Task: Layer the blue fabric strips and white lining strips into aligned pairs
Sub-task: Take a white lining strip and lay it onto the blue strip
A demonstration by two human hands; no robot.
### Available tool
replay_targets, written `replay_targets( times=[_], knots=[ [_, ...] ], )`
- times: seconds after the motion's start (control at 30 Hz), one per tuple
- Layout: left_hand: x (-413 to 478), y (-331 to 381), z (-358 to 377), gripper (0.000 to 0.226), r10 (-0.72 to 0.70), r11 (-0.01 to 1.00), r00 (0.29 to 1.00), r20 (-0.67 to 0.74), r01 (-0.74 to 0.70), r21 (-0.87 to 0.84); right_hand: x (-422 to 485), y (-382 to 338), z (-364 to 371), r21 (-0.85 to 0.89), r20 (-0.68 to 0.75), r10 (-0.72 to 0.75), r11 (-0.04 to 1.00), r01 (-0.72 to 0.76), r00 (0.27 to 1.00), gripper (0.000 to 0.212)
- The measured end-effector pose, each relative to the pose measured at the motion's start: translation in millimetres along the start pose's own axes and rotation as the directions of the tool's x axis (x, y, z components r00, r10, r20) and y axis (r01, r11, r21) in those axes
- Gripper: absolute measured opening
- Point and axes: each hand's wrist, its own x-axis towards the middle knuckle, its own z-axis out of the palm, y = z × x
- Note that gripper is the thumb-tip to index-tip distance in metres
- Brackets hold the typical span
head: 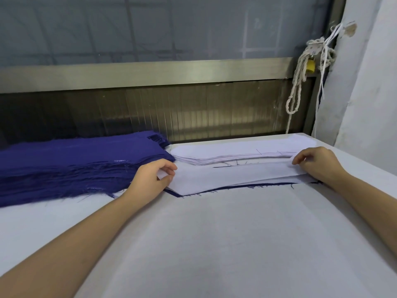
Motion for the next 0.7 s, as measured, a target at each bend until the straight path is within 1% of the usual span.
replay_targets(
  times=[0.43, 0.7],
  knots=[
    [1.9, -6.6, 0.6, 0.025, 0.032, 0.997, 0.999, 0.026, -0.034, 0.068, 1.5, 4.4, 0.2, -0.034, 0.027, 0.004, 0.999, -0.003, 1.0, 0.023],
    [1.7, -7.7, 0.5, 0.027, 0.045, 0.992, 0.996, 0.073, -0.053, 0.112, 2.1, 5.3, 0.7, -0.042, 0.05, 0.007, 0.999, -0.005, 0.999, 0.026]
  ],
)
